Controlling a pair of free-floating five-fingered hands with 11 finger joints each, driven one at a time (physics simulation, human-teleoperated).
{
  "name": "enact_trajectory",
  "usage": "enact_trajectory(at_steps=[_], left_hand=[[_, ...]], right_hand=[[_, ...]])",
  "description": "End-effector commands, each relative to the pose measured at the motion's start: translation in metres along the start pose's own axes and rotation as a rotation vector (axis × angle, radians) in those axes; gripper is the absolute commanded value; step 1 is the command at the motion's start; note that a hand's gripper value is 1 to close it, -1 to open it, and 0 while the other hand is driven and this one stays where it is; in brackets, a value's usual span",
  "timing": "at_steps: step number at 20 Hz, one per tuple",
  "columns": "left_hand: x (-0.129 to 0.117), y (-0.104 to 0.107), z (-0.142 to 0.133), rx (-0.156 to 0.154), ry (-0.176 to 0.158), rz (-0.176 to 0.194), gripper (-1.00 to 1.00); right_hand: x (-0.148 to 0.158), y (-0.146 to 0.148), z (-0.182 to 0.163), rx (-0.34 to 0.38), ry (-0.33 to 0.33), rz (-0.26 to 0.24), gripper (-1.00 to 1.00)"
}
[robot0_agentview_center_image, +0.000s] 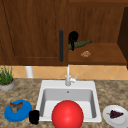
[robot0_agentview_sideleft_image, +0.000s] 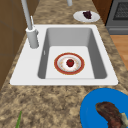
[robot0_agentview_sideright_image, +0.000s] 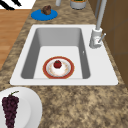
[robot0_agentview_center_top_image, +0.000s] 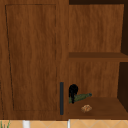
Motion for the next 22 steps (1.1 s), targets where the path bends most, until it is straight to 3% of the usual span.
enact_trajectory(at_steps=[1,4,10,14,20,22], left_hand=[[0.0,0.0,0.0,0.0,0.0,0.0,0.0],[0.0,0.0,0.0,0.0,0.0,0.0,0.0],[0.0,0.0,0.0,0.0,0.0,0.0,0.0],[0.0,0.0,0.0,0.0,0.0,0.0,0.0],[0.0,0.0,0.0,0.0,0.0,0.0,0.0],[0.0,0.0,0.0,0.0,0.0,0.0,0.0]], right_hand=[[0.012,0.007,-0.038,0.013,0.011,-0.012,1.0],[0.013,0.005,-0.073,0.029,0.021,-0.065,1.0],[0.017,0.005,-0.125,0.017,0.0,-0.084,1.0],[0.015,0.001,-0.124,0.126,0.018,-0.138,1.0],[0.003,-0.006,-0.12,0.19,-0.017,-0.125,1.0],[0.003,-0.009,-0.113,0.213,-0.037,-0.152,1.0]])
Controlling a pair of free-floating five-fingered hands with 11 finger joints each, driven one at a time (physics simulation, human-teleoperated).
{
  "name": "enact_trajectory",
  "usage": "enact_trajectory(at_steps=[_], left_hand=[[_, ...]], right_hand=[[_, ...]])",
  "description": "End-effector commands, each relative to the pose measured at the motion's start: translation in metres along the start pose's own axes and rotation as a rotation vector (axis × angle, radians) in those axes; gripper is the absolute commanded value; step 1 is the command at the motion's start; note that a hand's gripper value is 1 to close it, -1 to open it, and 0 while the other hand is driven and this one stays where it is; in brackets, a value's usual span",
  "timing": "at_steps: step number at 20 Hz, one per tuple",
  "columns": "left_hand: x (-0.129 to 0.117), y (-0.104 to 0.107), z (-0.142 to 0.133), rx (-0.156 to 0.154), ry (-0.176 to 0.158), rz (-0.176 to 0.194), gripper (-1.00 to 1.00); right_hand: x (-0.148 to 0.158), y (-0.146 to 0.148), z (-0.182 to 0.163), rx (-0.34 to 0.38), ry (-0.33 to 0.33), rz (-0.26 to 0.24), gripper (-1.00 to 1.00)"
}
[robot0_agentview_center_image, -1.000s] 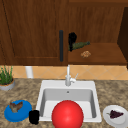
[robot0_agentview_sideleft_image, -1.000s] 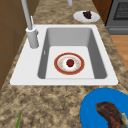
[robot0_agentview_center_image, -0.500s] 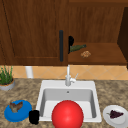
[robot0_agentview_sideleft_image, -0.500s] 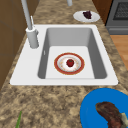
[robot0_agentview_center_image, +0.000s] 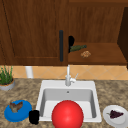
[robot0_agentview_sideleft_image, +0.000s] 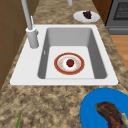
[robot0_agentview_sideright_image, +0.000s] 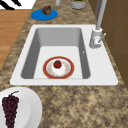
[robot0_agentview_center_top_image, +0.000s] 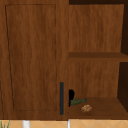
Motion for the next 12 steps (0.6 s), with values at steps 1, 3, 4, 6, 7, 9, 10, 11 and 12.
enact_trajectory(at_steps=[1,3,4,6,7,9,10,11,12], left_hand=[[0.0,0.0,0.0,0.0,0.0,0.0,0.0],[0.0,0.0,0.0,0.0,0.0,0.0,0.0],[0.0,0.0,0.0,0.0,0.0,0.0,0.0],[0.0,0.0,0.0,0.0,0.0,0.0,0.0],[0.0,0.0,0.0,0.0,0.0,0.0,0.0],[0.0,0.0,0.0,0.0,0.0,0.0,0.0],[0.0,0.0,0.0,0.0,0.0,0.0,0.0],[0.0,0.0,0.0,0.0,0.0,0.0,0.0],[0.0,0.0,0.0,0.0,0.0,0.0,0.0]], right_hand=[[-0.008,0.003,0.004,-0.029,0.035,-0.082,1.0],[-0.009,0.005,0.006,-0.027,0.02,-0.093,1.0],[-0.009,0.007,0.007,-0.032,0.014,-0.097,1.0],[-0.008,0.015,0.012,-0.044,0.0,-0.088,1.0],[-0.007,0.021,0.016,-0.059,-0.017,-0.082,1.0],[-0.006,0.038,0.021,-0.101,-0.018,-0.047,1.0],[-0.006,0.04,0.022,-0.128,-0.025,-0.047,1.0],[-0.009,0.042,0.026,-0.173,-0.031,-0.043,1.0],[-0.01,0.04,0.026,-0.201,-0.039,-0.038,-1.0]])
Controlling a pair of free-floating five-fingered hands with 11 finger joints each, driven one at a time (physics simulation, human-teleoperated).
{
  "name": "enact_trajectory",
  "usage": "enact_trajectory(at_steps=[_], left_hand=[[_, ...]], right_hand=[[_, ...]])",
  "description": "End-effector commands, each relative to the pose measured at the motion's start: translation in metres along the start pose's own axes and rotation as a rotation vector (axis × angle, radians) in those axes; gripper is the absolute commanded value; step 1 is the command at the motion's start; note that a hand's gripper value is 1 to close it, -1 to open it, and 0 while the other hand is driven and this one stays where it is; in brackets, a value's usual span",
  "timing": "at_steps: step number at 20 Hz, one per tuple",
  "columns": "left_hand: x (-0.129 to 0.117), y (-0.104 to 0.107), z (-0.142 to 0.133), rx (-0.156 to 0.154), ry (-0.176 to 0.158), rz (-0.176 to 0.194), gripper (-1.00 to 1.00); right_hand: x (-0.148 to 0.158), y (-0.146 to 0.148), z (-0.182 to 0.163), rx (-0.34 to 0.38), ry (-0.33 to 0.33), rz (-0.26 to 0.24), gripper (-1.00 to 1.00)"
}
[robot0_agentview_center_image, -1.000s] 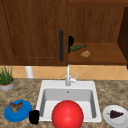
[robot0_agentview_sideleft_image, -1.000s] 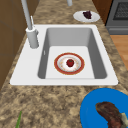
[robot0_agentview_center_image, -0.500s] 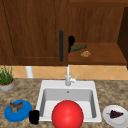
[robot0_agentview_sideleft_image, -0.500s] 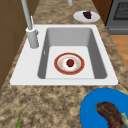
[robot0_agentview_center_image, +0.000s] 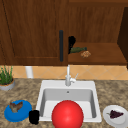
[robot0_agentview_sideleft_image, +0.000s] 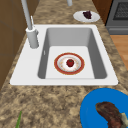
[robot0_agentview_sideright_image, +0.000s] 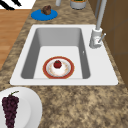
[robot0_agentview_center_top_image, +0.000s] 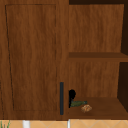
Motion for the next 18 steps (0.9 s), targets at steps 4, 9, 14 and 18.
enact_trajectory(at_steps=[4,9,14,18], left_hand=[[0.0,0.0,0.0,0.0,0.0,0.0,0.0],[0.0,0.0,0.0,0.0,0.0,0.0,0.0],[0.0,0.0,0.0,0.0,0.0,0.0,0.0],[0.0,0.0,0.0,0.0,0.0,0.0,0.0]], right_hand=[[0.001,-0.008,0.01,0.127,0.004,-0.008,-1.0],[-0.003,-0.031,0.046,0.254,0.006,0.025,-1.0],[-0.015,-0.057,0.081,0.251,-0.009,0.018,-1.0],[-0.028,-0.075,0.108,0.227,-0.021,0.028,-1.0]])
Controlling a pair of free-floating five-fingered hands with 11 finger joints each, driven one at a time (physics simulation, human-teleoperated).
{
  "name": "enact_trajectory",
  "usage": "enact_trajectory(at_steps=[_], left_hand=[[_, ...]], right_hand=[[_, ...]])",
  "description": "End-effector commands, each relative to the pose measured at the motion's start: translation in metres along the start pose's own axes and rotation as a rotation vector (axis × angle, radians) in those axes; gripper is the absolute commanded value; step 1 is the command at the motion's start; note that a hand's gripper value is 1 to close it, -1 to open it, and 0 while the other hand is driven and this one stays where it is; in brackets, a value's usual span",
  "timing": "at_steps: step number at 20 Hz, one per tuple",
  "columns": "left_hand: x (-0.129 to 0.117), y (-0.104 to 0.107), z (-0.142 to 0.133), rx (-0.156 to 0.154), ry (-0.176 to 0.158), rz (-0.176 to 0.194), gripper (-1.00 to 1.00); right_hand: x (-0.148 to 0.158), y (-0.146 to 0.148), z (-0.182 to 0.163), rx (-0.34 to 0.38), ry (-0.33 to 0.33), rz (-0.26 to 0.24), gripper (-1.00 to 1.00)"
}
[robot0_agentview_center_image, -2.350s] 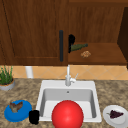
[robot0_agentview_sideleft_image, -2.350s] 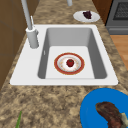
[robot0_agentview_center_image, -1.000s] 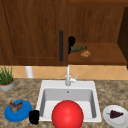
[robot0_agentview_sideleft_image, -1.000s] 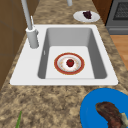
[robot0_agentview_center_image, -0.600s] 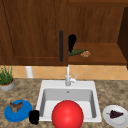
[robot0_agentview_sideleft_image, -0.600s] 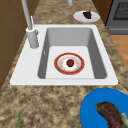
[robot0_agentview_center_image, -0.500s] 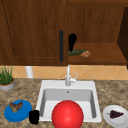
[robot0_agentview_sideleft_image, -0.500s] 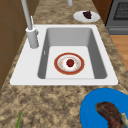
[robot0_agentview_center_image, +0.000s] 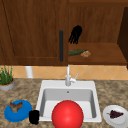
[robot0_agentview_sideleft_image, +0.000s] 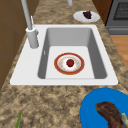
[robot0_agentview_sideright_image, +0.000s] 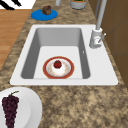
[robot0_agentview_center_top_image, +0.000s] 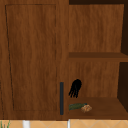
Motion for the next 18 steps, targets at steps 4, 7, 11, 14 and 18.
enact_trajectory(at_steps=[4,7,11,14,18], left_hand=[[0.0,0.0,0.0,0.0,0.0,0.0,0.0],[0.0,0.0,0.0,0.0,0.0,0.0,0.0],[0.0,0.0,0.0,0.0,0.0,0.0,0.0],[0.0,0.0,0.0,0.0,0.0,0.0,0.0],[0.0,0.0,0.0,0.0,0.0,0.0,0.0]], right_hand=[[-0.025,0.008,0.047,-0.048,-0.016,0.025,-1.0],[-0.035,0.004,0.074,-0.086,-0.03,0.006,-1.0],[-0.047,0.022,0.094,-0.162,-0.019,0.032,-1.0],[-0.055,0.044,0.105,-0.205,-0.019,0.036,-1.0],[-0.066,0.072,0.119,-0.249,-0.007,0.043,-1.0]])
